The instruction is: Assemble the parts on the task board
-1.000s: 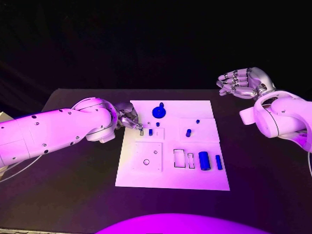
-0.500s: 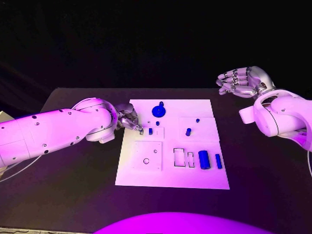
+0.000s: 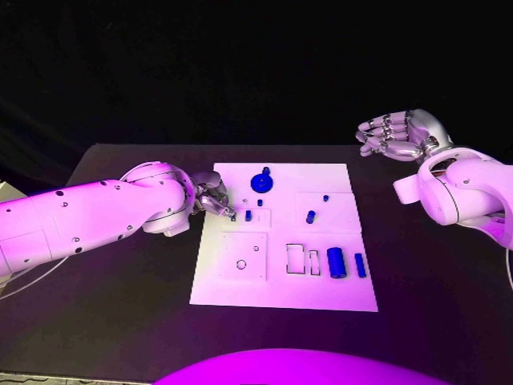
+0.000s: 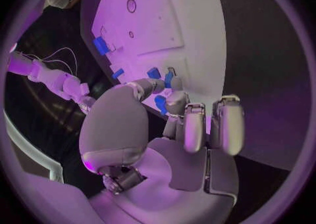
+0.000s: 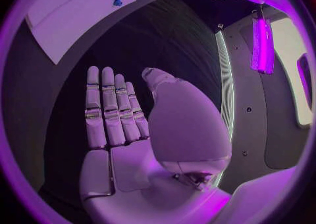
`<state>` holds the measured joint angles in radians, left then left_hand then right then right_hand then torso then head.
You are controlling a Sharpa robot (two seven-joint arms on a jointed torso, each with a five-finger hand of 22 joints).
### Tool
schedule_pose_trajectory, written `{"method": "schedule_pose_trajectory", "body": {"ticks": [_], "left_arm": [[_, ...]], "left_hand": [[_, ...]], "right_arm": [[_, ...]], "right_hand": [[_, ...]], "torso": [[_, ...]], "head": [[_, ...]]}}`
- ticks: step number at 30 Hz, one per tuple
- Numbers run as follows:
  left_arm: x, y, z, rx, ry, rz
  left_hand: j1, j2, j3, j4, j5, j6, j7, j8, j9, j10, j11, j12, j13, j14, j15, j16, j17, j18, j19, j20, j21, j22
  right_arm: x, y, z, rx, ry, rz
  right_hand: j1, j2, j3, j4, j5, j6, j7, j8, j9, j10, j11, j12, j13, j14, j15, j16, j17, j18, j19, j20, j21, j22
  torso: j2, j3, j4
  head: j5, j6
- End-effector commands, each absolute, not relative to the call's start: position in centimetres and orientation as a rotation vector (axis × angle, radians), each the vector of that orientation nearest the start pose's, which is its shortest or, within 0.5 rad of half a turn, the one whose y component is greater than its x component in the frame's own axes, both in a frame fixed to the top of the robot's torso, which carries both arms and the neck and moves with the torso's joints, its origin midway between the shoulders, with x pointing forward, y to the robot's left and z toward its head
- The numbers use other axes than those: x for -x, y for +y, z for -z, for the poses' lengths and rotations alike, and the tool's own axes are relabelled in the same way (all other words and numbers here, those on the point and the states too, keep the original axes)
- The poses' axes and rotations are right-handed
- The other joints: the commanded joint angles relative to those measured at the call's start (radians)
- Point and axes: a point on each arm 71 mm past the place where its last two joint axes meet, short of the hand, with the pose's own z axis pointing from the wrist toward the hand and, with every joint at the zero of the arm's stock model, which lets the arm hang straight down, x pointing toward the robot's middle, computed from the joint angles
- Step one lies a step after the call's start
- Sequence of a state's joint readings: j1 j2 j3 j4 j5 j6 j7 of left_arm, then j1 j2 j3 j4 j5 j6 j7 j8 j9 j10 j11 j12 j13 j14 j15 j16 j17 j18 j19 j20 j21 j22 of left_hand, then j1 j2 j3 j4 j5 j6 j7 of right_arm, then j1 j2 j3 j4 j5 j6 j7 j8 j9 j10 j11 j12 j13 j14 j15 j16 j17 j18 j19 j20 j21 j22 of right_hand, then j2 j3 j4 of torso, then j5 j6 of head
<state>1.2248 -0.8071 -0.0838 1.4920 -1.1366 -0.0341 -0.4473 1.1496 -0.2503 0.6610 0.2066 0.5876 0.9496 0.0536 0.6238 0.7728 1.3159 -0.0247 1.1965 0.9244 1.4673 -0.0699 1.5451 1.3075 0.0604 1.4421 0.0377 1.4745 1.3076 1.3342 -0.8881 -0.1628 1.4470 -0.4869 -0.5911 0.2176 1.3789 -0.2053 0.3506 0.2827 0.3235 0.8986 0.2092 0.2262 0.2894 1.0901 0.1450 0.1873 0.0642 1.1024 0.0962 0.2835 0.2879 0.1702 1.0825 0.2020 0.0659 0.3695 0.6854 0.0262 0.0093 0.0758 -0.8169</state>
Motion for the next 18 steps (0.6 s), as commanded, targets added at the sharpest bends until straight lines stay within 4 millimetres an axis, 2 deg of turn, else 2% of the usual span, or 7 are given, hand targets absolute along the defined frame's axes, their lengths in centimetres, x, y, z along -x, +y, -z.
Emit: {"method": "schedule_pose_trajectory", "body": {"ticks": [1,18], "left_arm": [[-48.53,20.68,22.18,0.157,2.161,0.442],[-48.42,20.58,22.38,0.151,2.185,0.444]], "left_hand": [[0.001,0.012,0.228,-0.232,0.001,0.007,0.002,0.002,0.001,0.005,0.002,0.001,-0.001,0.091,-0.007,0.006,0.216,-0.015,0.008,-0.002,0.005,0.087],[0.001,0.012,0.229,-0.232,0.000,0.008,0.002,0.001,0.000,0.005,0.002,-0.001,-0.002,0.091,-0.007,0.006,0.216,-0.015,0.008,-0.002,0.004,0.087]], "right_arm": [[-51.16,-26.55,15.52,-0.681,1.410,-0.993],[-51.18,-26.51,15.61,-0.681,1.415,-0.994]], "right_hand": [[-0.009,0.000,0.006,-0.002,0.006,0.009,0.001,-0.007,-0.001,0.008,0.001,-0.003,-0.001,0.005,-0.001,-0.006,-0.001,0.015,0.006,0.001,-0.001,-0.001],[-0.008,-0.001,0.007,-0.003,0.007,0.010,0.001,-0.008,-0.001,0.009,0.001,-0.006,-0.001,0.007,-0.002,-0.009,-0.003,0.014,0.009,0.001,-0.001,-0.007]], "torso": [[0.001,0.0006,-0.0003],[0.000,0.0007,-0.0001]], "head": [[0.000,-0.001],[-0.002,-0.005]]}}
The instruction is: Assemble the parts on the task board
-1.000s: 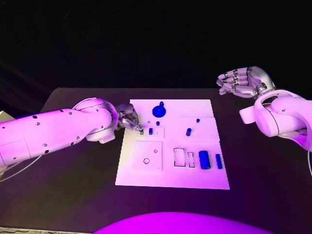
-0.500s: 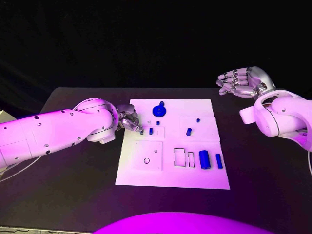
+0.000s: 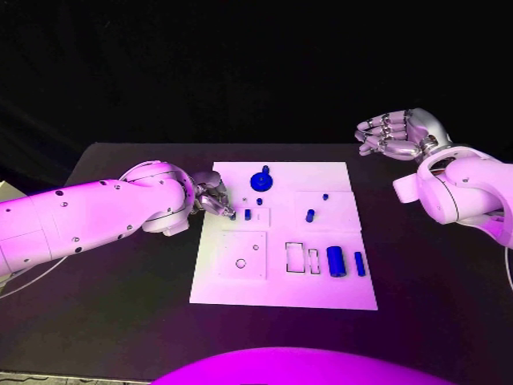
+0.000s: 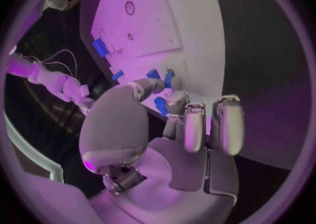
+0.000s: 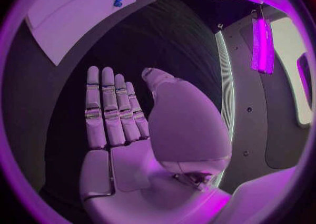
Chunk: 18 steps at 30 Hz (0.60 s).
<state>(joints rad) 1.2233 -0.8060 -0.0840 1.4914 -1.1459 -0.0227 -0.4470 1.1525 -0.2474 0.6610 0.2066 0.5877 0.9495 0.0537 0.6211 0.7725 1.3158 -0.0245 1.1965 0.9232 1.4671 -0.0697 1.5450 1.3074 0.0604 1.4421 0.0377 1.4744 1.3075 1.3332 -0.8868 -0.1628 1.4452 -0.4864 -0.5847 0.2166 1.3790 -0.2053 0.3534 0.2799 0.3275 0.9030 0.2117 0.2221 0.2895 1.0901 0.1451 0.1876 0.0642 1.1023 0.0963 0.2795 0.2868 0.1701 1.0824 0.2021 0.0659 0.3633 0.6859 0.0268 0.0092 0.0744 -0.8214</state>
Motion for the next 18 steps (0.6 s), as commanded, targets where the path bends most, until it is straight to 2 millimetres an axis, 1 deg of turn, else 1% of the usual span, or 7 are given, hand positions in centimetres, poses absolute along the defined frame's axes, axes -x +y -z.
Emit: {"method": "schedule_pose_trajectory", "body": {"ticks": [1,11,18], "left_arm": [[-48.42,20.56,22.39,0.150,2.186,0.444],[-48.37,20.49,22.52,0.143,2.198,0.442],[-48.40,20.48,22.60,0.142,2.203,0.439]], "left_hand": [[-0.002,0.009,0.229,-0.232,0.000,0.008,0.002,0.004,0.001,0.005,0.002,-0.001,-0.001,0.091,-0.008,0.006,0.216,-0.015,0.008,-0.002,0.004,0.087],[-0.003,0.009,0.229,-0.232,0.000,0.008,0.002,0.003,0.001,0.005,0.002,-0.001,-0.001,0.091,-0.008,0.006,0.216,-0.015,0.007,-0.002,0.004,0.086],[-0.003,0.009,0.229,-0.232,0.000,0.008,0.002,0.003,0.001,0.005,0.002,-0.001,-0.001,0.091,-0.008,0.006,0.216,-0.015,0.007,-0.002,0.004,0.086]], "right_arm": [[-51.18,-26.50,15.61,-0.681,1.415,-0.994],[-51.18,-26.49,15.63,-0.681,1.416,-0.994],[-51.19,-26.46,15.64,-0.681,1.417,-0.995]], "right_hand": [[-0.008,-0.001,0.005,0.000,0.003,0.006,-0.002,-0.004,-0.001,0.009,0.001,-0.006,-0.001,0.008,-0.002,-0.005,-0.002,0.014,0.009,0.001,-0.001,-0.001],[-0.008,-0.001,0.005,0.000,0.003,0.006,-0.002,-0.004,-0.001,0.009,0.001,-0.006,-0.001,0.008,-0.002,-0.005,-0.002,0.014,0.009,0.001,-0.001,-0.001],[-0.008,-0.001,0.005,0.000,0.003,0.006,-0.002,-0.004,-0.001,0.009,0.001,-0.006,-0.001,0.008,-0.002,-0.005,-0.002,0.014,0.009,0.001,-0.001,-0.001]], "torso": [[0.000,-0.0002,-0.0001],[0.000,-0.0004,-0.0007],[0.000,-0.0003,0.0002]], "head": [[0.000,-0.001],[0.000,0.000],[0.001,-0.001]]}}
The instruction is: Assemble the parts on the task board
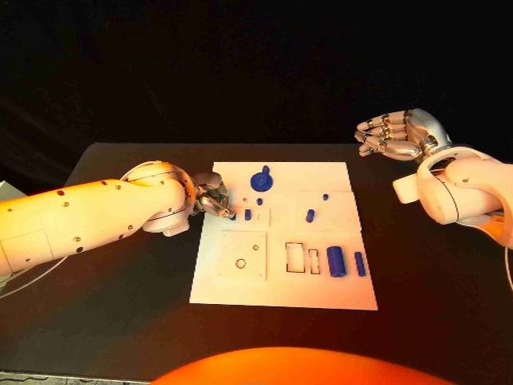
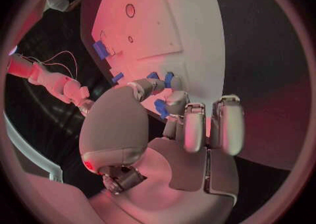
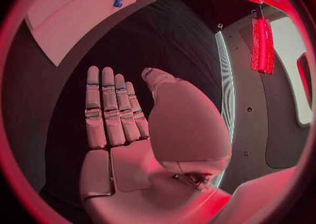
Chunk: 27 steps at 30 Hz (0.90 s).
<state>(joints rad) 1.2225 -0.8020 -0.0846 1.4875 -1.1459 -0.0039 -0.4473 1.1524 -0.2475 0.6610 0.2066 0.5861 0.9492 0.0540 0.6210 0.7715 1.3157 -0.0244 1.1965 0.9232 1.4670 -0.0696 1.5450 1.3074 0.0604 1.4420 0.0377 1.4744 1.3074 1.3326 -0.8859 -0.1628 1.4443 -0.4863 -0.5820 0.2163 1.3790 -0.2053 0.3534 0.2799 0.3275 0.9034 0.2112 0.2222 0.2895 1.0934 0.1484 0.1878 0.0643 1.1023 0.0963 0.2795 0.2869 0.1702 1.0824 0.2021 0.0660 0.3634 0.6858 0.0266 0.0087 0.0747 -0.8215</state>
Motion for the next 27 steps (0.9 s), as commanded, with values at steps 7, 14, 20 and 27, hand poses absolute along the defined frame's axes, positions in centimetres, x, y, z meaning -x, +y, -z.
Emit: {"method": "schedule_pose_trajectory", "body": {"ticks": [7,14,20,27], "left_arm": [[-48.44,20.33,22.67,0.140,2.205,0.439],[-48.47,20.02,22.83,0.133,2.222,0.441],[-48.52,19.82,23.02,0.135,2.246,0.441],[-48.51,19.57,23.20,0.126,2.273,0.449]], "left_hand": [[-0.003,0.009,0.230,-0.233,0.001,0.008,0.001,0.002,0.002,0.005,0.002,-0.001,0.000,0.090,-0.008,0.005,0.214,-0.014,0.006,-0.002,0.003,0.085],[-0.003,0.009,0.230,-0.233,0.000,0.008,0.001,0.001,0.001,0.004,0.002,-0.002,-0.001,0.090,-0.008,0.005,0.214,-0.014,0.005,-0.003,0.003,0.084],[-0.004,0.009,0.230,-0.232,-0.001,0.008,0.002,0.001,0.001,0.005,0.003,-0.002,0.000,0.090,-0.008,0.004,0.212,-0.013,0.001,-0.003,0.000,0.078],[-0.012,0.009,0.225,-0.227,-0.005,0.009,0.002,-0.003,0.001,0.008,0.004,0.001,0.008,0.090,-0.006,0.004,0.211,-0.012,-0.003,-0.002,-0.003,0.073]], "right_arm": [[-51.18,-26.44,15.65,-0.681,1.417,-0.995],[-51.18,-26.43,15.64,-0.680,1.416,-0.996],[-51.17,-26.45,15.64,-0.681,1.416,-0.995],[-51.18,-26.49,15.64,-0.682,1.414,-0.993]], "right_hand": [[-0.008,-0.001,0.005,0.000,0.004,0.005,-0.001,-0.004,-0.001,0.006,-0.002,-0.007,-0.001,0.008,-0.002,-0.005,-0.002,0.014,0.009,0.001,-0.001,-0.001],[-0.008,-0.002,0.006,0.000,0.004,0.007,-0.001,-0.006,-0.001,0.008,-0.003,-0.009,-0.001,0.010,-0.002,-0.009,-0.003,0.014,0.011,0.000,-0.001,-0.007],[-0.009,-0.002,0.006,0.000,0.004,0.007,-0.001,-0.006,-0.001,0.008,-0.003,-0.010,-0.001,0.011,-0.002,-0.010,-0.004,0.014,0.011,0.000,-0.001,-0.008],[-0.009,-0.002,0.006,0.000,0.004,0.007,-0.001,-0.006,-0.001,0.008,-0.002,-0.010,-0.001,0.011,-0.002,-0.010,-0.004,0.014,0.011,0.000,-0.001,-0.009]], "torso": [[0.001,0.0000,0.0003],[0.000,0.0006,-0.0006],[0.000,0.0005,0.0000],[0.000,0.0006,-0.0001]], "head": [[0.000,-0.002],[-0.001,-0.005],[-0.002,-0.006],[-0.003,-0.006]]}}
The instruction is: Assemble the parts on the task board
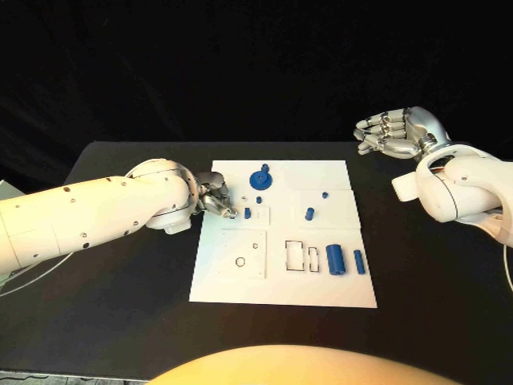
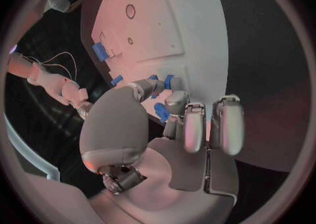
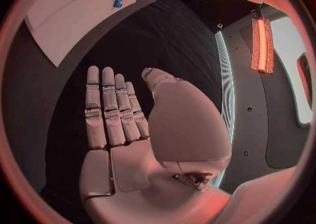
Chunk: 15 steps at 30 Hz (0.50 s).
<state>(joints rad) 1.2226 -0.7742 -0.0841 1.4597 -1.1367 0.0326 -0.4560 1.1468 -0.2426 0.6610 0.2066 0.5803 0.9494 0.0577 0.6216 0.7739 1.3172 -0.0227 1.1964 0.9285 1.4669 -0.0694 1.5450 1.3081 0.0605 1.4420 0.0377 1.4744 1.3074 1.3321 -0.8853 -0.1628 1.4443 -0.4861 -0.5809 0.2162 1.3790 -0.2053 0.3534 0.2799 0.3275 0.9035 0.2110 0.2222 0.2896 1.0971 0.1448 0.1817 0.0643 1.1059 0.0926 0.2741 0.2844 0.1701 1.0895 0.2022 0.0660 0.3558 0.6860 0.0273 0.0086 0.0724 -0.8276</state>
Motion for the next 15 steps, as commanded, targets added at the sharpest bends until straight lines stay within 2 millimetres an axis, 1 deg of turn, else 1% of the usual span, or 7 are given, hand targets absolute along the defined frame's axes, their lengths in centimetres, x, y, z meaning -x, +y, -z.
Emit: {"method": "schedule_pose_trajectory", "body": {"ticks": [1,5,9,12,14,15], "left_arm": [[-48.51,19.56,23.21,0.125,2.274,0.450],[-48.58,19.56,23.22,0.130,2.272,0.449],[-48.72,19.66,23.20,0.148,2.261,0.447],[-48.85,19.81,23.18,0.166,2.252,0.443],[-48.94,19.94,23.18,0.179,2.247,0.440],[-48.98,20.02,23.17,0.185,2.244,0.438]], "left_hand": [[-0.008,0.004,0.225,-0.226,0.000,0.009,-0.001,-0.003,-0.001,0.006,0.002,0.001,0.004,0.090,-0.006,0.004,0.210,-0.012,-0.003,-0.002,-0.004,0.072],[-0.013,0.004,0.221,-0.224,-0.001,0.009,-0.001,-0.005,-0.001,0.007,0.003,0.001,0.004,0.090,-0.005,0.003,0.210,-0.012,-0.004,-0.001,-0.004,0.072],[-0.026,0.005,0.208,-0.214,-0.010,0.010,-0.003,-0.006,0.002,0.012,0.002,0.003,0.011,0.090,-0.005,0.004,0.211,-0.012,-0.005,0.000,-0.005,0.072],[-0.058,0.012,0.149,-0.180,-0.023,0.002,-0.011,-0.006,0.013,0.013,-0.005,-0.008,0.002,0.089,-0.007,0.002,0.209,-0.011,-0.007,0.000,-0.010,0.069],[-0.073,0.016,0.100,-0.155,-0.025,-0.001,-0.017,-0.009,0.017,0.012,-0.006,-0.014,0.000,0.088,-0.011,0.001,0.206,-0.011,-0.007,-0.003,-0.012,0.068],[-0.078,0.018,0.086,-0.145,-0.025,-0.001,-0.017,-0.011,0.017,0.011,-0.007,-0.016,-0.002,0.088,-0.012,0.001,0.206,-0.011,-0.008,-0.004,-0.013,0.066]], "right_arm": [[-51.18,-26.50,15.64,-0.682,1.414,-0.993],[-51.18,-26.51,15.64,-0.682,1.413,-0.992],[-51.18,-26.51,15.64,-0.682,1.413,-0.992],[-51.18,-26.52,15.64,-0.683,1.413,-0.991],[-51.18,-26.53,15.64,-0.683,1.413,-0.991],[-51.18,-26.53,15.64,-0.683,1.413,-0.991]], "right_hand": [[-0.009,-0.002,0.006,0.000,0.004,0.007,-0.001,-0.006,-0.001,0.005,0.001,-0.004,-0.002,0.007,0.002,-0.005,-0.001,0.014,0.004,0.000,-0.001,-0.002],[-0.009,-0.002,0.006,0.000,0.004,0.007,-0.001,-0.006,-0.001,0.005,0.001,-0.004,-0.002,0.007,0.002,-0.005,-0.001,0.014,0.004,0.000,-0.001,-0.002],[-0.011,-0.002,0.006,0.001,0.005,0.006,0.000,-0.008,-0.002,0.005,0.002,-0.007,-0.002,0.008,0.003,-0.008,-0.003,0.014,0.005,0.001,-0.002,-0.007],[-0.012,-0.003,0.005,0.001,0.005,0.006,0.000,-0.009,-0.002,0.004,0.002,-0.008,-0.002,0.008,0.003,-0.009,-0.004,0.014,0.005,0.001,-0.002,-0.009],[-0.013,-0.003,0.005,0.001,0.005,0.005,0.001,-0.010,-0.002,0.004,0.003,-0.009,-0.002,0.007,0.003,-0.011,-0.004,0.014,0.005,0.001,-0.002,-0.011],[-0.014,-0.003,0.005,0.002,0.005,0.005,0.001,-0.011,-0.002,0.003,0.003,-0.011,-0.002,0.007,0.004,-0.013,-0.006,0.013,0.005,0.001,-0.003,-0.014]], "torso": [[0.000,-0.0002,0.0001],[0.000,0.0000,0.0003],[0.000,-0.0003,0.0002],[0.000,-0.0005,0.0009],[0.000,-0.0005,0.0009],[0.000,-0.0006,0.0010]], "head": [[-0.001,0.000],[-0.002,-0.001],[-0.002,-0.001],[-0.003,-0.001],[-0.003,-0.001],[-0.003,0.000]]}}
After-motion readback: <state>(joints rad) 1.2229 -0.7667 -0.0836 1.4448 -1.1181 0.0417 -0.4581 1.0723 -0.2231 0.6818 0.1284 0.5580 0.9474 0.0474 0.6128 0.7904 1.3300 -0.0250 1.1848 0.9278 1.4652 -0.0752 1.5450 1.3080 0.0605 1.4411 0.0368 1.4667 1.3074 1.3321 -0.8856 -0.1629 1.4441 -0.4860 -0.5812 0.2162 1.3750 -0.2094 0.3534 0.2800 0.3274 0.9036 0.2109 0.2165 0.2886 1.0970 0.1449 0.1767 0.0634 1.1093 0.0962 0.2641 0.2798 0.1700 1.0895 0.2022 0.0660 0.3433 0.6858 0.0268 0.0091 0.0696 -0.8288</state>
